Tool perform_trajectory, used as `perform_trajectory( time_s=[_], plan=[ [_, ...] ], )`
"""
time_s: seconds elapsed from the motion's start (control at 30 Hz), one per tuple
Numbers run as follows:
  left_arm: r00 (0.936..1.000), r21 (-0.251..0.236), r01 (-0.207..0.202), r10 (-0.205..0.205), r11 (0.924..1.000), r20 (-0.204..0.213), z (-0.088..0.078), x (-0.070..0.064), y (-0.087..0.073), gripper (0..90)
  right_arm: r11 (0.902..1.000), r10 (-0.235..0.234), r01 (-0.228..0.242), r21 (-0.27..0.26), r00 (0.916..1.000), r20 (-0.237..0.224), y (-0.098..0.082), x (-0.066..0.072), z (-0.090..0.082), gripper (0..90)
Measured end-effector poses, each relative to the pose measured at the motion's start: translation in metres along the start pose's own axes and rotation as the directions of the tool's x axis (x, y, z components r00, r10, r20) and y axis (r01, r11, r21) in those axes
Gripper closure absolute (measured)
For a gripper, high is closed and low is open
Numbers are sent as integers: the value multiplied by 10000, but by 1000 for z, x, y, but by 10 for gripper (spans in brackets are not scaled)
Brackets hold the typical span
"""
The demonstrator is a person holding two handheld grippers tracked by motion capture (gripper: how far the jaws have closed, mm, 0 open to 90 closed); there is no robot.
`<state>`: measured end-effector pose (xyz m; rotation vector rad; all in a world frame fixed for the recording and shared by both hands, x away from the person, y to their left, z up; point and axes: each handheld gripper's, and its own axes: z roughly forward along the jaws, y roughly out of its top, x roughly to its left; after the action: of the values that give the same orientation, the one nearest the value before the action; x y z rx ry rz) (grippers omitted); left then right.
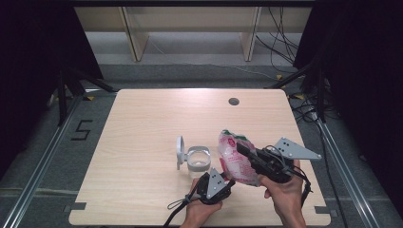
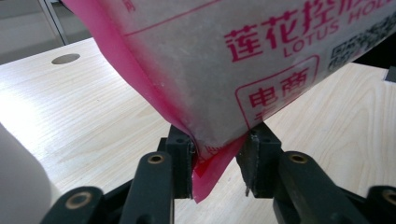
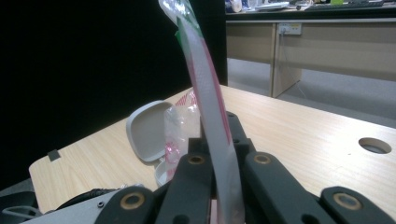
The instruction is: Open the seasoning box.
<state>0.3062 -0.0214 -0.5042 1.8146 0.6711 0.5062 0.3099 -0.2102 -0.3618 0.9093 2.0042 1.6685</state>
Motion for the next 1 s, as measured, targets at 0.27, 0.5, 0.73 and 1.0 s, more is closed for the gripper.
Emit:
perform_trajectory(
  time_s=[0.27, 0.5, 0.73, 1.0],
  plan=[
    [9986, -50, 486, -487, 9988, -210, -2, 4, 0, 706, 10000, -4, 4, 53, 10000, -64, 8, -2, 15, 900],
    [9941, -103, 999, -1002, 9949, -421, -3, 8, -2, 712, 9989, 438, -435, 152, 9989, -165, 12, -1, 33, 900],
    [9879, -333, 1510, -1521, 9880, -315, 0, 8, -4, 719, 9983, 432, -432, 387, 9991, 15, 15, 7, 47, 900],
    [9883, -460, 1490, -1502, 9878, -252, 4, 7, -4, 724, 9988, 175, -176, 446, 9998, 33, 17, 8, 55, 900]
  ],
)
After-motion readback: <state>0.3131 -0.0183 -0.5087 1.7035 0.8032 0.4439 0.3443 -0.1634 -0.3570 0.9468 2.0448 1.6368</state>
